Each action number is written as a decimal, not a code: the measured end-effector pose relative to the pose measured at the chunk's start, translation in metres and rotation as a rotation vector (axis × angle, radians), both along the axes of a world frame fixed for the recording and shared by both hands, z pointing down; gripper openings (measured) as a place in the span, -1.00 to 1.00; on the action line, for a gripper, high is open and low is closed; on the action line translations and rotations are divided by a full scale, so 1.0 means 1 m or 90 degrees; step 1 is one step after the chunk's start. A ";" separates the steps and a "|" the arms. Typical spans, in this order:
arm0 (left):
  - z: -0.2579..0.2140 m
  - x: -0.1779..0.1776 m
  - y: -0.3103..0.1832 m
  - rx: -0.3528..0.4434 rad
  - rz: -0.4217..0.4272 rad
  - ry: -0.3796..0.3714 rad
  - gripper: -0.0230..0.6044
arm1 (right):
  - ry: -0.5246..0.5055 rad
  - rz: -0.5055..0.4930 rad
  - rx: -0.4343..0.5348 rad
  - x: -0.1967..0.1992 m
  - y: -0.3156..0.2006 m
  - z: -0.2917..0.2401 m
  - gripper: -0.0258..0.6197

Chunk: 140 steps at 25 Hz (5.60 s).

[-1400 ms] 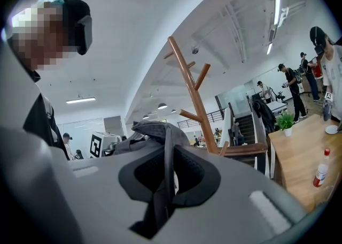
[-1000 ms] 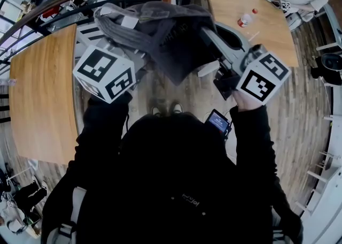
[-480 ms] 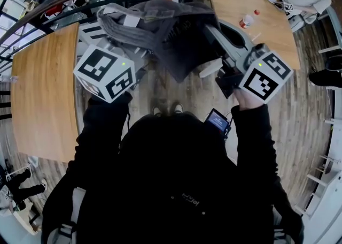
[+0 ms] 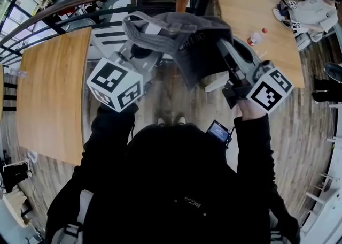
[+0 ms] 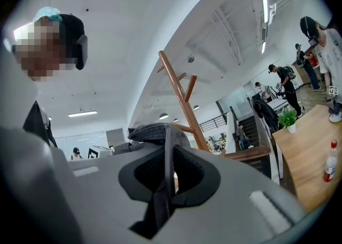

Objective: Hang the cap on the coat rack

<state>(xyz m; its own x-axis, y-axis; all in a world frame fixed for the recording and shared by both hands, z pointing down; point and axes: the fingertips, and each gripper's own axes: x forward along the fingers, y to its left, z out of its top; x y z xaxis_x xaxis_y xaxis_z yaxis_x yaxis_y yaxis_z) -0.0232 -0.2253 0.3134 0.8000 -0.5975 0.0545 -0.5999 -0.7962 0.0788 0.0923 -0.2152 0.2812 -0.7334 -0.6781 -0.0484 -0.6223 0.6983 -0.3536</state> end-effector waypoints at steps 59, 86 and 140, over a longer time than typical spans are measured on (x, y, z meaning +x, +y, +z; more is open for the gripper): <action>-0.012 0.003 -0.028 0.020 0.011 -0.001 -0.91 | -0.139 0.070 -0.072 0.057 -0.073 0.026 -0.83; 0.007 0.058 -0.068 0.000 0.066 -0.012 -0.91 | 0.038 0.187 -0.043 0.062 -0.119 0.083 -0.83; 0.044 0.062 0.036 -0.022 0.065 -0.020 -0.91 | 0.205 0.074 0.045 0.010 0.033 0.074 -0.90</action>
